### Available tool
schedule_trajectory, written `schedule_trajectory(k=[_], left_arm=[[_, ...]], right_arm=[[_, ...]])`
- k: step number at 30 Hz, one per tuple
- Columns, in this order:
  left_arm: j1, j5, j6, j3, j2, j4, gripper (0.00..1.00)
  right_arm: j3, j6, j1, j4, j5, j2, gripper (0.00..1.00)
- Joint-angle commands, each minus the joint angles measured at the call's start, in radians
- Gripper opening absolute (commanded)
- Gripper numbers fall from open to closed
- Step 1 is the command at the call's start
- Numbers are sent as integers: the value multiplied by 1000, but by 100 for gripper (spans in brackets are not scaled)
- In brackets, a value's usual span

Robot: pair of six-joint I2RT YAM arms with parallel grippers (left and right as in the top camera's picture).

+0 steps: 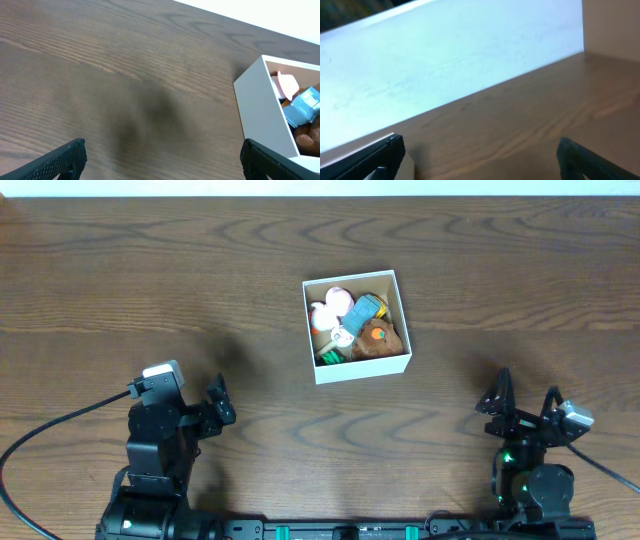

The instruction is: Pack container

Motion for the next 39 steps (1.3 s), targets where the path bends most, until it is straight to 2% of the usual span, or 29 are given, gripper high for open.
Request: schedule_trajectory(k=[1,5,37,39], left_arm=[[-3,-8,-9,4,0,1,98],[-3,-8,-9,4,0,1,98],[-3,-8,-9,4,0,-3,98],[-3,-43,30,4,0,-13,98]], right_arm=[[-61,-255,-35,51,-140,-11,99],[-60,-313,-69,-44,-179,-11,99],[-60,-322,-75,-40,-202,-11,99],[-60,-322,-75,-40,-202,-11,99]])
